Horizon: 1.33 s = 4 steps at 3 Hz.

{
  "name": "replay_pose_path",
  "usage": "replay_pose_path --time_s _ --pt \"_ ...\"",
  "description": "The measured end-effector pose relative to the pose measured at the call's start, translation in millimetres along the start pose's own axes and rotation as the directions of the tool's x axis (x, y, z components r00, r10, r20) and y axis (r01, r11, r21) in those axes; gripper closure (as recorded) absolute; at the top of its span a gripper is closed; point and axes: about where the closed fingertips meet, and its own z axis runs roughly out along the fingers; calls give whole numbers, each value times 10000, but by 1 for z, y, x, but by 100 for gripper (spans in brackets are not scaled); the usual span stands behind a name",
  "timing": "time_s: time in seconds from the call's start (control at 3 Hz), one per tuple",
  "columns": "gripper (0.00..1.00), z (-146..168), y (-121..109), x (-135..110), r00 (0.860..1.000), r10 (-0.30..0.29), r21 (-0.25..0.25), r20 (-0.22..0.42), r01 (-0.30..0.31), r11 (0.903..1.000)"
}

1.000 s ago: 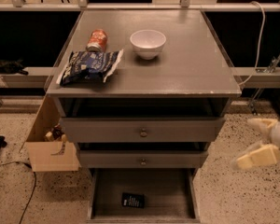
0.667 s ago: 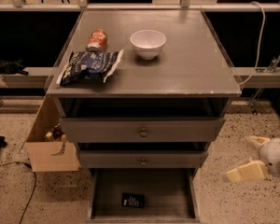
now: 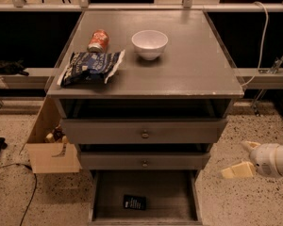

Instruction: Pick rxbar blueberry from bottom drawer and place on counter

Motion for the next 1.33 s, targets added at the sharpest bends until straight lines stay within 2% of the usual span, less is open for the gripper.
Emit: replay_pose_path --time_s 0.33,0.67,1.0,1.33 --pt "0 10 -3 7 9997 221 -166 80 -220 9996" --pt "0 19 4 16 9980 606 -544 159 -597 9967" --pt "0 51 35 53 9930 1157 -1566 -245 -1181 9806" --pt "0 75 42 66 9927 1186 -2195 -229 -1208 9681"
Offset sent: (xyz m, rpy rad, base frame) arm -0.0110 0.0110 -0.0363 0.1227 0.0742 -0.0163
